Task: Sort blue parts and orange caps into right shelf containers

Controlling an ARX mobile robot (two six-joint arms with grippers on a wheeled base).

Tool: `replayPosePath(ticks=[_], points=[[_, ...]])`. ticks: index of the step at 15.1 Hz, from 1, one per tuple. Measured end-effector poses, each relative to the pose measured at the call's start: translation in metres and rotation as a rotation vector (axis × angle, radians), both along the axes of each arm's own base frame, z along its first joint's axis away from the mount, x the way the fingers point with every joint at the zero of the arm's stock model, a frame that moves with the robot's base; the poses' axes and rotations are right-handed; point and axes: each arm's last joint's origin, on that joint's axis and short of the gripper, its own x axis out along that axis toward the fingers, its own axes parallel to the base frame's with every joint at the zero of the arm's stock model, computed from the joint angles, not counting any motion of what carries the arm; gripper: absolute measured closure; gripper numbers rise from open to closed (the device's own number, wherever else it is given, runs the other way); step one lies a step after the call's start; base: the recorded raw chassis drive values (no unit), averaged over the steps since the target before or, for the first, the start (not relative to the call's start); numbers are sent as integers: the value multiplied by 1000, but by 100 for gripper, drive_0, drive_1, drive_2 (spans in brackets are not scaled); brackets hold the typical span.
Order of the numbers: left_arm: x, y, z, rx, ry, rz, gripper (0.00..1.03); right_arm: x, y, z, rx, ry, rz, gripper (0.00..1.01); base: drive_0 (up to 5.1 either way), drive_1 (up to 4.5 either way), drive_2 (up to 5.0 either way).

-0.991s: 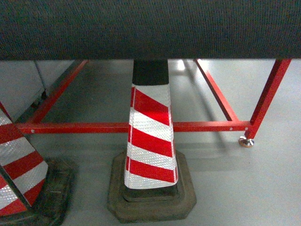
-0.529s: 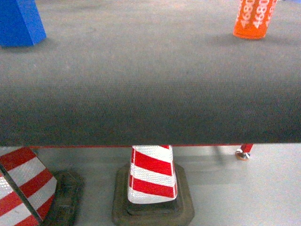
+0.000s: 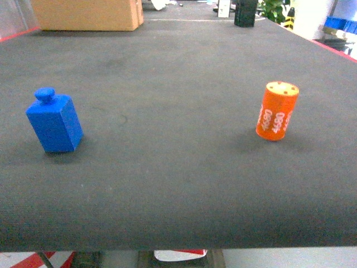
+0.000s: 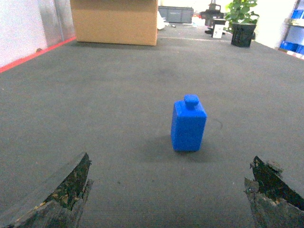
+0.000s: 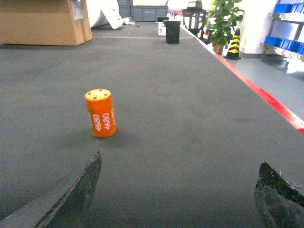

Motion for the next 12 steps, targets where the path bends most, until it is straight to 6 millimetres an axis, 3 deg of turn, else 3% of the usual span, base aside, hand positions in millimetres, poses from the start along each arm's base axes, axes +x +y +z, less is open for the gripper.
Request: replayPosePath(ticks=[12], points=[[0,0,0,1,-1,1,5,0,0,0,0,1,0,3,0,0,0]])
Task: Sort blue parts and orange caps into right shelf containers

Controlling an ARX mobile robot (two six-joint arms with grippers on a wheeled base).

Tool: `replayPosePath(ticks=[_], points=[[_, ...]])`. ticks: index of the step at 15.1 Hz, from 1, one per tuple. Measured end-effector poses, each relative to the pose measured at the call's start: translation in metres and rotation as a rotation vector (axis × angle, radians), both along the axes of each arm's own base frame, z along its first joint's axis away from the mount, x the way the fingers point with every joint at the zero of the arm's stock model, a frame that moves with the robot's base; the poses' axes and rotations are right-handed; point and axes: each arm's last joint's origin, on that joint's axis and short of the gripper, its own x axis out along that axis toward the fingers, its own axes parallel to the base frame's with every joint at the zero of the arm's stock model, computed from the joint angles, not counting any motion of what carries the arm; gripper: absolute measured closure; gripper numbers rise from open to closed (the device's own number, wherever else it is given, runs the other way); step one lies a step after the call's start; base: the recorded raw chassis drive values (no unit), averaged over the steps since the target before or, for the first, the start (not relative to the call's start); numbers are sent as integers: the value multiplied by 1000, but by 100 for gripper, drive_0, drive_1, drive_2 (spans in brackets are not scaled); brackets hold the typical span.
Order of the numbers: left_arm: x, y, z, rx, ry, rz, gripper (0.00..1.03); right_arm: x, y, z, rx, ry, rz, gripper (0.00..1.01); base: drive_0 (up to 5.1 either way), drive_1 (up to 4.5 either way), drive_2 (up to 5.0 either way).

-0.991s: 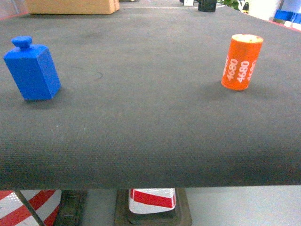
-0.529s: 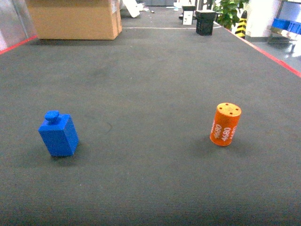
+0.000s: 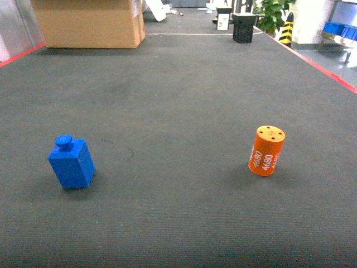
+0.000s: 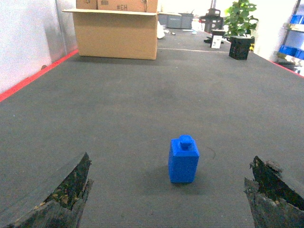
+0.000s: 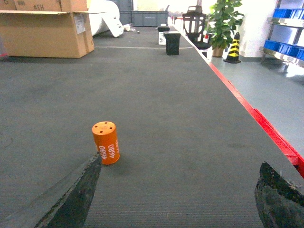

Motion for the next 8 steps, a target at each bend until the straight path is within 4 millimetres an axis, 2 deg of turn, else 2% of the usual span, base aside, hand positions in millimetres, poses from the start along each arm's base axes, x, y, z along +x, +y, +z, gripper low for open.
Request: replayPosePath(ticks=[8], points=[[0,0,0,0,0,0,5,0,0,0,0,0,0,3,0,0,0]])
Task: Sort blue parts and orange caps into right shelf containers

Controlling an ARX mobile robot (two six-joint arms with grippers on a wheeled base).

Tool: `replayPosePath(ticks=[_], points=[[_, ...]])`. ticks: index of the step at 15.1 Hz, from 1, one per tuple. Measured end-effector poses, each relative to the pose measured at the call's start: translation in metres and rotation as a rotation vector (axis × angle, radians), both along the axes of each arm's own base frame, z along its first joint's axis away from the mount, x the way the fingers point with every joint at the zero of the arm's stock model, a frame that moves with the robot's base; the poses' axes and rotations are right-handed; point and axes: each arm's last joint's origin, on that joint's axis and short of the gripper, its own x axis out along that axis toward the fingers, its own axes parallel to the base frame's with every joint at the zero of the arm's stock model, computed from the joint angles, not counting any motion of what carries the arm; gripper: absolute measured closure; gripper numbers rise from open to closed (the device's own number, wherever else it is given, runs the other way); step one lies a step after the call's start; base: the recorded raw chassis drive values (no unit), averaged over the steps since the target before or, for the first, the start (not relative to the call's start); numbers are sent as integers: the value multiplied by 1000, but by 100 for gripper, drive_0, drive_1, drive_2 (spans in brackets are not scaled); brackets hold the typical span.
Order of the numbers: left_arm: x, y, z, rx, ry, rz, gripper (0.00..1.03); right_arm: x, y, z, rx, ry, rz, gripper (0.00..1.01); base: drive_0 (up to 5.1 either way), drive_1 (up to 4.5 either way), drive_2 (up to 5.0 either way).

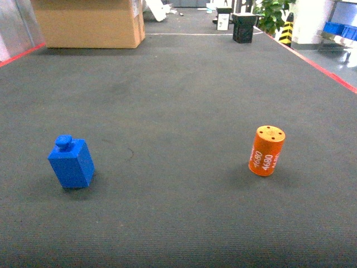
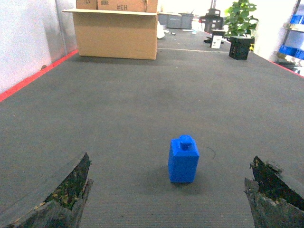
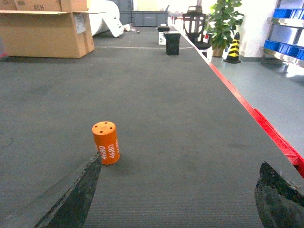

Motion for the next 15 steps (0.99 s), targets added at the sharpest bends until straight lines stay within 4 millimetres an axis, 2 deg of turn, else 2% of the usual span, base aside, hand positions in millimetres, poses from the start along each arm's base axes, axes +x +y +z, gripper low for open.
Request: replayPosePath(ticks=[15], points=[[0,0,0,0,0,0,5,0,0,0,0,0,0,3,0,0,0]])
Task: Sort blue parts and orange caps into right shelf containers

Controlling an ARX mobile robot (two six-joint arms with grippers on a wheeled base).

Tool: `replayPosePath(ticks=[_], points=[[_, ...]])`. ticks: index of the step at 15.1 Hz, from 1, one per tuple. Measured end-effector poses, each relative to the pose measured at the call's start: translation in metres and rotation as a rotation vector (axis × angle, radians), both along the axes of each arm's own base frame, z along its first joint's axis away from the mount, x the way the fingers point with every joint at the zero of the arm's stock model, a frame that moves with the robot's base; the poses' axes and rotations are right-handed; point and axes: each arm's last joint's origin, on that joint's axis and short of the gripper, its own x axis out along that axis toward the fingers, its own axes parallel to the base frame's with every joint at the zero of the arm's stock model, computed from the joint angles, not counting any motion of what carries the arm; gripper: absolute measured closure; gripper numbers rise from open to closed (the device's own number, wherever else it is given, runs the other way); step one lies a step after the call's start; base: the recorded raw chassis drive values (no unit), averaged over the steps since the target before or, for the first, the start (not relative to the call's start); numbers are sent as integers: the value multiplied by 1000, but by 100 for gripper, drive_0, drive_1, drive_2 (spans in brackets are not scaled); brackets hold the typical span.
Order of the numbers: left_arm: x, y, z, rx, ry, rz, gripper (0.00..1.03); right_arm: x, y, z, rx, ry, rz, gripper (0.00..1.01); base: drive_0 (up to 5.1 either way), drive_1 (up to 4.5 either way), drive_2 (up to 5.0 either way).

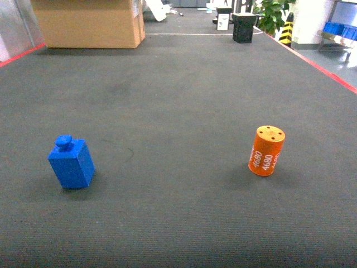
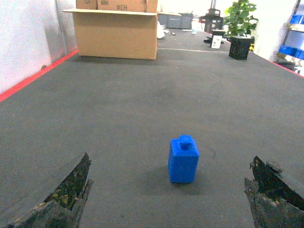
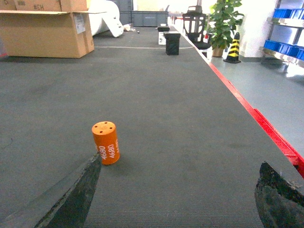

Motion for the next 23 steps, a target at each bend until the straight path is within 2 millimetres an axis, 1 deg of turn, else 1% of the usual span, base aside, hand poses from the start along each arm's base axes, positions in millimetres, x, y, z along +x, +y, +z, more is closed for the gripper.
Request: replayPosePath(ticks=[1,2,4,6,7,8,10,11,12,13,15,16,17,18,19,20,23], points=[[0,0,-1,0,6,8,5,0,0,0,0,0,0,3,0,0,0],[1,-3,-3,12,90,111,5,0,0,0,0,0,0,3,0,0,0],[4,-4,-4,34,119,258,5,3,5,0,15,11,-154,3,0,0,0],[8,-4,3,19,73,287,5,9,10,3,25,-5,-247,3,0,0,0],[16,-6,3,21,77,264,5,16,16,6,33,-26,-239,3,0,0,0],[25,-8,5,21,71,251,5,25,21,8,30,-26,-210,3,0,0,0],[50,-14,24,3,14,208,5,52,33,24,39,-60,-136,3,0,0,0],[69,-21,35,-9,-18,165,5,72,40,36,50,-91,-102,3,0,0,0],[89,-27,41,-15,-26,132,5,95,49,43,53,-103,-65,3,0,0,0],[115,-37,36,-5,15,93,5,125,59,38,49,-60,-38,3,0,0,0],[150,-56,23,17,101,48,5,163,72,12,44,66,-16,3,0,0,0],[161,-66,21,17,113,22,5,179,79,3,50,100,-4,3,0,0,0],[171,-73,18,16,121,1,5,190,82,-2,56,113,-1,3,0,0,0],[183,-78,9,18,153,-10,5,204,87,-8,67,133,14,3,0,0,0],[192,-81,-5,23,196,-19,5,214,93,-17,69,167,27,3,0,0,0],[198,-82,-14,29,223,-20,5,220,98,-21,74,180,41,3,0,0,0],[209,-84,-29,30,258,-30,5,234,109,-30,72,196,55,3,0,0,0]])
